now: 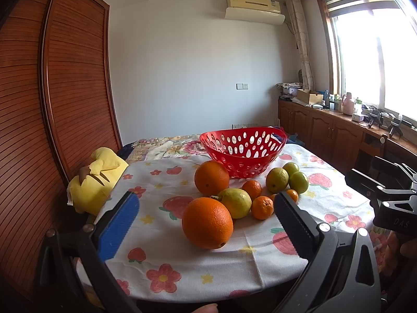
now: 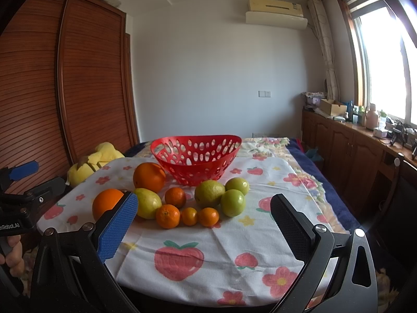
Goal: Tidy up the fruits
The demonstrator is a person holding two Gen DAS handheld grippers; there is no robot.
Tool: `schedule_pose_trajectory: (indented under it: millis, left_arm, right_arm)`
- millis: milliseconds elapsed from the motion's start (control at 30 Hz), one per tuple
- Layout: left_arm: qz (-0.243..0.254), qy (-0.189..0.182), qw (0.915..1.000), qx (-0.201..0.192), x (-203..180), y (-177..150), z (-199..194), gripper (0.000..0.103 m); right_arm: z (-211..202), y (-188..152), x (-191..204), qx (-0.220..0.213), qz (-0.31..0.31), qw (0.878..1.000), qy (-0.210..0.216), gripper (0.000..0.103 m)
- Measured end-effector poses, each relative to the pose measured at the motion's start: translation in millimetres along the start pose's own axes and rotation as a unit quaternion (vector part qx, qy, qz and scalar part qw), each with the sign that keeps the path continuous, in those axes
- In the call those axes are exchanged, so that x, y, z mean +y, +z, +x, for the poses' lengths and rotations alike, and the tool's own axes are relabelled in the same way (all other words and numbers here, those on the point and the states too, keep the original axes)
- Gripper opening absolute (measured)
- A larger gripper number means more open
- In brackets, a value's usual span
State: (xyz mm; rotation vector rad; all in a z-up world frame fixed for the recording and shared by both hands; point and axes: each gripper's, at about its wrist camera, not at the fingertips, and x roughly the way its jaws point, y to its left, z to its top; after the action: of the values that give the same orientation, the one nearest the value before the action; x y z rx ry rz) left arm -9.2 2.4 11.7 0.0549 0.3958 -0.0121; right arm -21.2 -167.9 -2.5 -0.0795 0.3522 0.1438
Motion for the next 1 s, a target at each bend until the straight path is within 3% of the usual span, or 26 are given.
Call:
schedule_pose_trajectory:
  millis: [1000]
  left_arm:
    - [-0.001,-0.005,0.9998,0.020,1,-10,10,0.103]
  right_arm:
    - [5,-4,-2,0.011,0.003,1.000,0.002,0.103]
